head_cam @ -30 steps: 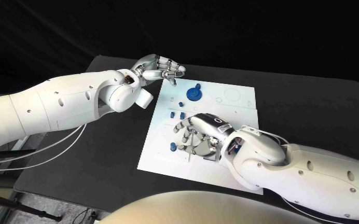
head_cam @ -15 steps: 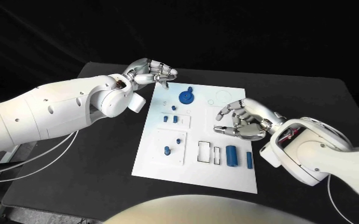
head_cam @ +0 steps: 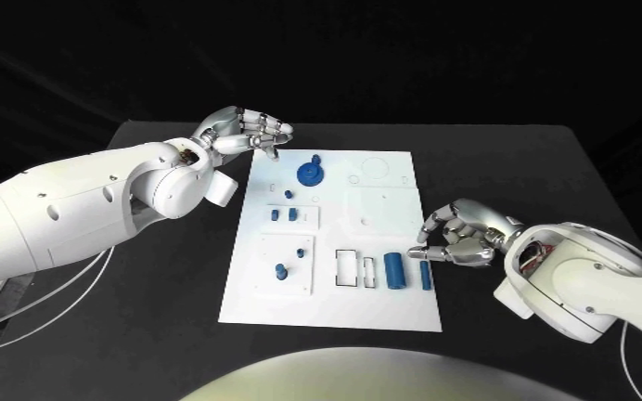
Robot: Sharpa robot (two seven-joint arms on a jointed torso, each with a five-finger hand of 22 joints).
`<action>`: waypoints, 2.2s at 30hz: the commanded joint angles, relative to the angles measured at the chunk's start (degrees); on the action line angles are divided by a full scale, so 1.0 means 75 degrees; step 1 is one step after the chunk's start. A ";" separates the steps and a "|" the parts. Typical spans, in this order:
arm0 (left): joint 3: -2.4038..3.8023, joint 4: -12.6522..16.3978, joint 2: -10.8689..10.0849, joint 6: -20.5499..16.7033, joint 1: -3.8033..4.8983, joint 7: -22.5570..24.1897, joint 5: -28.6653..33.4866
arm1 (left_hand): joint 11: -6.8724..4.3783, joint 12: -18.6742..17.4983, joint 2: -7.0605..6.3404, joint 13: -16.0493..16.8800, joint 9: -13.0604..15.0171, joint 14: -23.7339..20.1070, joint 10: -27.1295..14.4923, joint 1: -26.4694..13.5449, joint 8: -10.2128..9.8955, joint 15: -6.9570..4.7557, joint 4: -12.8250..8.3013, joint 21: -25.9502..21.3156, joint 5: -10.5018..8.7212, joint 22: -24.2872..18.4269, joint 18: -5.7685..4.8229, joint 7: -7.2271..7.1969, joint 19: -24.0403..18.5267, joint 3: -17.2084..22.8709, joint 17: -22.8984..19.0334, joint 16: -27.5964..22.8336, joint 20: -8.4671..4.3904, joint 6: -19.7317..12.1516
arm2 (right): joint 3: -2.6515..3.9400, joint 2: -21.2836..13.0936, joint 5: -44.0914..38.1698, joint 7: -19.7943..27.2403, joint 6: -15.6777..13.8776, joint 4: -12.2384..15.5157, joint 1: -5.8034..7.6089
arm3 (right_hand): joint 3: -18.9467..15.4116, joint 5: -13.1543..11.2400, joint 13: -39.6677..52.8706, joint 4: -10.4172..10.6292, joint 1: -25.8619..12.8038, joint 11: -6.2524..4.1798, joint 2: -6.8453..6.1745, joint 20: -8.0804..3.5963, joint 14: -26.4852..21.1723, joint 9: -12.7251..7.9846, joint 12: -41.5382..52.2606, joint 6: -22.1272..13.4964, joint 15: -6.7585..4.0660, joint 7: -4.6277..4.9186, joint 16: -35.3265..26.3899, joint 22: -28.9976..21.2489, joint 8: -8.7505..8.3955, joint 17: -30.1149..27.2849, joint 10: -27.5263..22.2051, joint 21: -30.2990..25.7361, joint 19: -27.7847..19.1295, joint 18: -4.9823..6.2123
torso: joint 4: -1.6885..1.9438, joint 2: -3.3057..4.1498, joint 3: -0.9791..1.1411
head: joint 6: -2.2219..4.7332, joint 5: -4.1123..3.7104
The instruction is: Assemble the parts on the task board
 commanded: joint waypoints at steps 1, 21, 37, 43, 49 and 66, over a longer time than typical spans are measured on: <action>0.0001 0.0014 0.0004 0.0069 0.0002 0.0121 0.0012 | 0.0001 0.0005 -0.0025 -0.0006 0.0011 -0.0007 -0.0076 -0.0080 -0.0027 0.0021 -0.0034 0.0034 0.0008 0.0008 0.0089 0.0022 -0.0038 -0.0005 -0.0004 -0.0012 0.0013 -0.0049 | -0.0013 0.0014 -0.0625 -0.0699 0.0063 0.0049 -0.0127 | -0.0165 0.0030 0.0524 0.0007 -0.0053 -0.0019 0.0105 -0.0005 0.0609 -0.0024 0.0040 0.0078 -0.0068 -0.0019 0.0032 0.1196 0.0063 0.0844 0.0058 0.0060 0.0062 -0.0150 | -0.0003 0.0006 0.0007 | -0.0012 -0.0096; -0.0002 0.0027 -0.0008 0.0097 0.0000 0.0117 0.0013 | 0.0004 0.0018 -0.0017 -0.0002 0.0017 -0.0014 -0.0085 -0.0091 -0.0019 0.0026 -0.0033 0.0030 0.0005 0.0007 0.0088 0.0023 -0.0045 -0.0007 -0.0003 -0.0009 0.0018 -0.0048 | -0.0033 0.0529 -0.0872 -0.1255 0.0061 -0.0072 -0.0461 | -0.1173 0.0087 0.0720 0.0039 -0.1029 -0.0106 0.0256 -0.0063 0.0645 -0.0131 0.0144 0.0320 -0.0138 -0.0126 0.0101 0.1244 0.0325 0.1064 0.0160 0.0243 0.0121 -0.0180 | 0.0020 -0.0002 -0.0012 | -0.0084 -0.0129; -0.0003 0.0033 -0.0023 0.0118 0.0000 0.0079 0.0013 | 0.0008 0.0036 -0.0007 0.0004 0.0027 -0.0023 -0.0101 -0.0117 -0.0005 0.0033 -0.0025 0.0023 0.0004 0.0003 0.0088 0.0025 -0.0056 -0.0013 0.0000 -0.0003 0.0027 -0.0046 | -0.0035 0.0853 -0.1532 -0.1407 0.0258 -0.0213 -0.0680 | -0.1207 0.0110 0.0808 0.0035 -0.1299 -0.0181 0.0229 -0.0105 0.0670 -0.0128 0.0203 0.0566 -0.0194 -0.0217 0.0140 0.1271 0.0482 0.1211 0.0220 0.0365 0.0156 -0.0198 | 0.0017 -0.0002 -0.0016 | -0.0088 -0.0111; -0.0004 0.0037 -0.0030 0.0120 0.0000 0.0067 0.0013 | 0.0008 0.0036 -0.0007 0.0004 0.0027 -0.0023 -0.0101 -0.0117 -0.0005 0.0033 -0.0025 0.0023 0.0004 0.0003 0.0088 0.0025 -0.0056 -0.0013 0.0000 -0.0003 0.0027 -0.0046 | -0.0036 0.0943 -0.1714 -0.1437 0.0311 -0.0280 -0.0724 | -0.1189 0.0114 0.0841 0.0030 -0.1270 -0.0202 0.0227 -0.0119 0.0671 -0.0125 0.0230 0.0625 -0.0211 -0.0241 0.0143 0.1274 0.0520 0.1218 0.0242 0.0380 0.0160 -0.0200 | 0.0027 -0.0001 -0.0012 | -0.0100 -0.0107; -0.0004 0.0043 -0.0041 0.0118 0.0001 0.0059 0.0013 | 0.0009 0.0045 -0.0003 0.0006 0.0032 -0.0026 -0.0111 -0.0137 0.0000 0.0037 -0.0016 0.0017 0.0003 0.0000 0.0088 0.0024 -0.0060 -0.0018 0.0002 0.0002 0.0032 -0.0049 | -0.0037 0.1059 -0.1917 -0.1469 0.0409 -0.0366 -0.0749 | -0.1116 0.0103 0.0857 0.0020 -0.1069 -0.0231 0.0277 -0.0146 0.0674 -0.0138 0.0233 0.0666 -0.0239 -0.0269 0.0148 0.1277 0.0554 0.1237 0.0255 0.0395 0.0162 -0.0203 | 0.0026 -0.0008 -0.0020 | -0.0101 -0.0114; -0.0004 0.0071 -0.0085 0.0104 0.0002 0.0022 -0.0006 | 0.0008 0.0053 -0.0001 0.0008 0.0036 -0.0028 -0.0119 -0.0141 0.0005 0.0037 -0.0018 0.0013 0.0005 -0.0003 0.0090 0.0022 -0.0062 -0.0018 0.0004 0.0006 0.0034 -0.0051 | -0.0045 0.1236 -0.2332 -0.1546 0.0605 -0.0469 -0.0856 | -0.0881 0.0059 0.0935 -0.0048 0.0497 -0.0274 0.0462 -0.0195 0.0677 -0.0318 0.0236 0.0770 -0.0281 -0.0309 0.0154 0.1274 0.0560 0.1272 0.0300 0.0390 0.0150 -0.0205 | 0.0027 -0.0006 -0.0015 | -0.0128 -0.0104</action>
